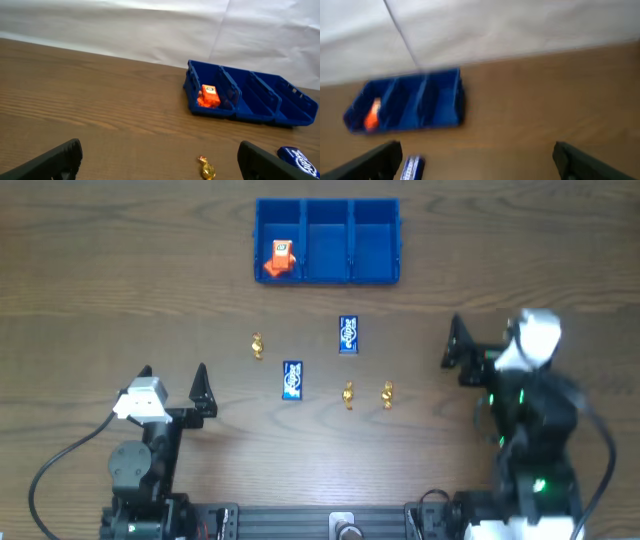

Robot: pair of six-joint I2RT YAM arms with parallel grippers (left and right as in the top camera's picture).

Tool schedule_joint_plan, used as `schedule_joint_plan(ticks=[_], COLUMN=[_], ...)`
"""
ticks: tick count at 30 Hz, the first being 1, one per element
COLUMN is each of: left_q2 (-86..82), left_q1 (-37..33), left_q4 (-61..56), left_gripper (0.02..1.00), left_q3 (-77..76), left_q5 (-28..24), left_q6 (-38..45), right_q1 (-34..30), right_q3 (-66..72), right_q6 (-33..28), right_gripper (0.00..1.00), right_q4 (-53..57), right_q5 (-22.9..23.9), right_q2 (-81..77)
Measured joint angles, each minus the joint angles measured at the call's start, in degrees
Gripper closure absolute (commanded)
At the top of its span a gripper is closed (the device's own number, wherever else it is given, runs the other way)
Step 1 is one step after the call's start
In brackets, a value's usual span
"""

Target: Sort Candies Into Trays

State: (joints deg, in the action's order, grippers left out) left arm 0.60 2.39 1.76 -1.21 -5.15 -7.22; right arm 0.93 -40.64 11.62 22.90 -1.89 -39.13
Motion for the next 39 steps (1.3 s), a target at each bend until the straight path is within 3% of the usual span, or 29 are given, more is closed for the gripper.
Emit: schedule_joint_plan(ticks=[3,11,19,23,29,39], left_q2=[-0.02,0.02,0.00,0.00,0.00,0.00], left_q1=[0.00,0.00,0.00,0.00,0.00,0.00], left_q4=[0.07,0.13,0.13,0.13,0.13,0.13], left_gripper=[0.020,0.020,0.020,0.020,0.020,0.020], left_q3=[-0.02,-0.07,-0.07,-0.07,-0.07,-0.07], left_q5=[-0.07,-0.04,-0.07,-0.07,-0.04,-0.07], left_q6=[0.02,0.02,0.02,0.02,0.02,0.02], right_q1=[1.51,21.40,40.39,46.12,48.83,48.81], right_q3=[-13.29,-37.40,-43.21,-43.32,-43.56,-43.63], right_q6=[1.01,8.46,20.70,26.58,31.32,35.56], right_gripper=[0.003,0.003,0.003,0.003,0.009,0.240], right_q4=[9.01,26.84,30.25,29.97,28.24,25.86], right_q5=[-2.60,-5.14,-3.17,-0.79,2.03,6.88], right_q2=[-15.63,-46.82,-63.93,-68.72,-76.06,-80.65])
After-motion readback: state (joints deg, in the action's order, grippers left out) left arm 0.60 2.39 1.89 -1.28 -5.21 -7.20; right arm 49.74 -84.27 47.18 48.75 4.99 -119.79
